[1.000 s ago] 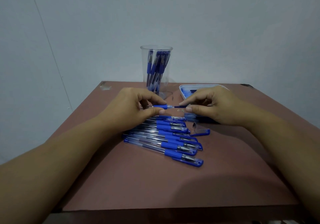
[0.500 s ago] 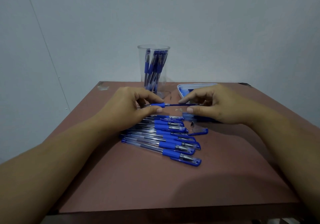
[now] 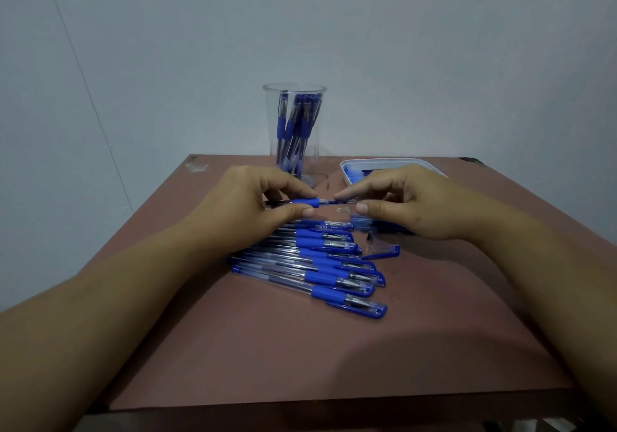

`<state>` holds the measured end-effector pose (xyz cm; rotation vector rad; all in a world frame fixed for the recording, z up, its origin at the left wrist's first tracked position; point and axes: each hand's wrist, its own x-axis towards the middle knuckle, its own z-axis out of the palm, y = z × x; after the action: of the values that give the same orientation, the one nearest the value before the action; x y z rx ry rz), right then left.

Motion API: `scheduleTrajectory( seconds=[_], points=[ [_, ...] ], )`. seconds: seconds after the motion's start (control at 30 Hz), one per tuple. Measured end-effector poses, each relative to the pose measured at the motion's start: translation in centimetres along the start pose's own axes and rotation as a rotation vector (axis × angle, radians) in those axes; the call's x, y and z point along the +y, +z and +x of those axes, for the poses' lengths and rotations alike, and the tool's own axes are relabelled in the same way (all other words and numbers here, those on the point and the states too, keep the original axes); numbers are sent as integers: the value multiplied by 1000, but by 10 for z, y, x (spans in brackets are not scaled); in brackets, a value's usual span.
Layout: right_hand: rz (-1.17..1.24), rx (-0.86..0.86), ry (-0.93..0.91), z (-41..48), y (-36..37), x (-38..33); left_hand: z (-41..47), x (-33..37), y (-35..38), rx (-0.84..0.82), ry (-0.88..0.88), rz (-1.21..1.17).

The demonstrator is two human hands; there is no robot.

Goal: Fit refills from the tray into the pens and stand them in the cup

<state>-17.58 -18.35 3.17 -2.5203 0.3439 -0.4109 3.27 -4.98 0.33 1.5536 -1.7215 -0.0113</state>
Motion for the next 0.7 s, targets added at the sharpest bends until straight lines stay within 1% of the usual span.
scheduleTrajectory(
  seconds=[0.1,0.2,0.23,0.37,0.47,0.63,0.7],
  points=[
    [-30,-46,16,0,-1,4,0,-2,0,13,2,-3],
    [-26,35,37,-4,-9,10,0,-3,0,25,-2,-9],
    [-39,38,52,-5,-12,10,0,-3,0,26,-2,-11],
    [-81,-93,145,-5,-12,10,0,-1,0,28,2,-9],
    [-127,-104,176,-2,-8,12,0,0,0,31,2,-13],
    [-156,-117,170,-1,-6,13,0,0,0,32,-4,-8],
    [-128,-63,151,-2,-6,11,0,-1,0,33,-8,-5]
  ],
)
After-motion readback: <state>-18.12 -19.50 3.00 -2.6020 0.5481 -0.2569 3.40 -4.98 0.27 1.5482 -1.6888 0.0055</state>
